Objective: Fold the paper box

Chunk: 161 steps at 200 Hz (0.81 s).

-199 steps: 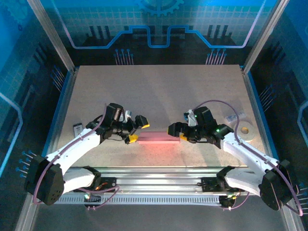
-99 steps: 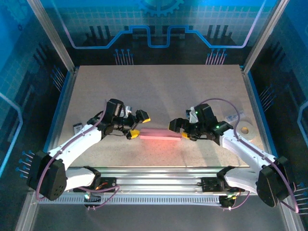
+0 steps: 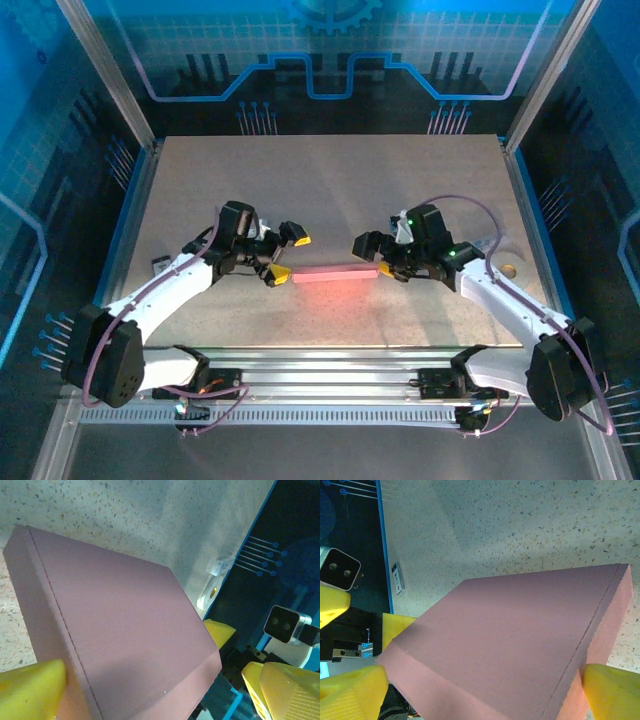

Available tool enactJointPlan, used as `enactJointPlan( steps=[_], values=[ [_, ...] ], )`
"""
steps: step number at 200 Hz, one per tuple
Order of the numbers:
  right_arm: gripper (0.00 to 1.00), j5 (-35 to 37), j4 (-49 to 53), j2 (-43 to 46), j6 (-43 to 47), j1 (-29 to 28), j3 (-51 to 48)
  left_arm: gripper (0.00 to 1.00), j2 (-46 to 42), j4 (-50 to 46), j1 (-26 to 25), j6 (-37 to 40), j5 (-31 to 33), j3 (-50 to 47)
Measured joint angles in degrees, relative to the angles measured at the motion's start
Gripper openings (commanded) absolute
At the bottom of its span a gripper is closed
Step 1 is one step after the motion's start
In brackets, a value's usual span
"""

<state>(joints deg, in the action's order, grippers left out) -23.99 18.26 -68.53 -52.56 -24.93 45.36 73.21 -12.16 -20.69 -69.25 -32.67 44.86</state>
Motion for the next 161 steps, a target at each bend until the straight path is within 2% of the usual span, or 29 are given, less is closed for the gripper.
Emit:
enactJointPlan(
  steps=[161],
  values=[
    [1.0,1.42,1.95,-6.27,-2.4,1.44,5.16,0.99,8.48,-0.57,3.26,-4.22,-3.28,5.68]
  ],
)
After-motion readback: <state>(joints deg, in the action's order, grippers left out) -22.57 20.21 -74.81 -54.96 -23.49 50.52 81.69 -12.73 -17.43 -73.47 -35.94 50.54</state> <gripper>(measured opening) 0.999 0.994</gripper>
